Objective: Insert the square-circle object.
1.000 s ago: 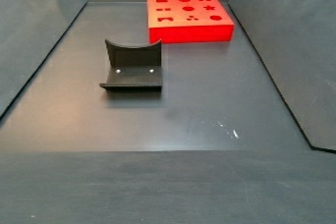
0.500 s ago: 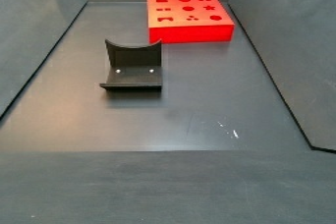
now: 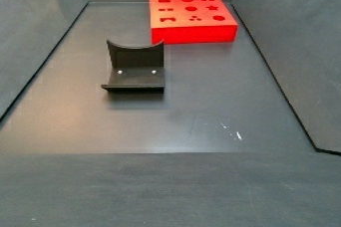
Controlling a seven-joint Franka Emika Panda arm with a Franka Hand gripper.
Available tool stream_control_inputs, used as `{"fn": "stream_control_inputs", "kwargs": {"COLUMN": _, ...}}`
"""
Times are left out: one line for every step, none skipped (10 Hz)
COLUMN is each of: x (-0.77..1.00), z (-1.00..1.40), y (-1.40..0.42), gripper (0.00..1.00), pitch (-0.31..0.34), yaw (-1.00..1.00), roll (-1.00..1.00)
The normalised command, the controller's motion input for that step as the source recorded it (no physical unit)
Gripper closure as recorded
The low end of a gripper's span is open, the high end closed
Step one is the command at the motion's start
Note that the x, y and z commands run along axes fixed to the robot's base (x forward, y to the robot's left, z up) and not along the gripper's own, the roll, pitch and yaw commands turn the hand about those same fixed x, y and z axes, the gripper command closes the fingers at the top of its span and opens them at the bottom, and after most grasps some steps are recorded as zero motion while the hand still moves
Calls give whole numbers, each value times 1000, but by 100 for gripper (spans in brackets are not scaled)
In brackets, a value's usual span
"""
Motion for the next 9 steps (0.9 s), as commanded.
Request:
{"fn": "stream_control_inputs", "kwargs": {"x": -700, "z": -611, "y": -623, "gripper": 100, "pitch": -294, "yaw": 31, "roll": 69}}
{"fn": "stream_control_inputs", "kwargs": {"x": -869, "z": -569, "y": -351, "gripper": 100, "pitch": -303, "yaw": 0, "roll": 57}}
{"fn": "stream_control_inputs", "kwargs": {"x": -934, "z": -520, "y": -103, "gripper": 100, "pitch": -356, "yaw": 0, "roll": 69}}
{"fn": "stream_control_inputs", "kwargs": {"x": -937, "z": -480, "y": 0, "gripper": 100, "pitch": -339, "yaw": 29, "roll": 71}}
{"fn": "stream_control_inputs", "kwargs": {"x": -823, "z": -389, "y": -34, "gripper": 100, "pitch": -339, "yaw": 94, "roll": 44}}
{"fn": "stream_control_inputs", "kwargs": {"x": -854, "z": -363, "y": -57, "gripper": 100, "pitch": -299, "yaw": 109, "roll": 63}}
{"fn": "stream_control_inputs", "kwargs": {"x": -797, "z": -206, "y": -66, "gripper": 100, "pitch": -280, "yaw": 189, "roll": 54}}
{"fn": "stream_control_inputs", "kwargs": {"x": -640, "z": 0, "y": -220, "gripper": 100, "pitch": -297, "yaw": 291, "roll": 157}}
{"fn": "stream_control_inputs", "kwargs": {"x": -549, "z": 11, "y": -397, "gripper": 100, "pitch": -316, "yaw": 311, "roll": 174}}
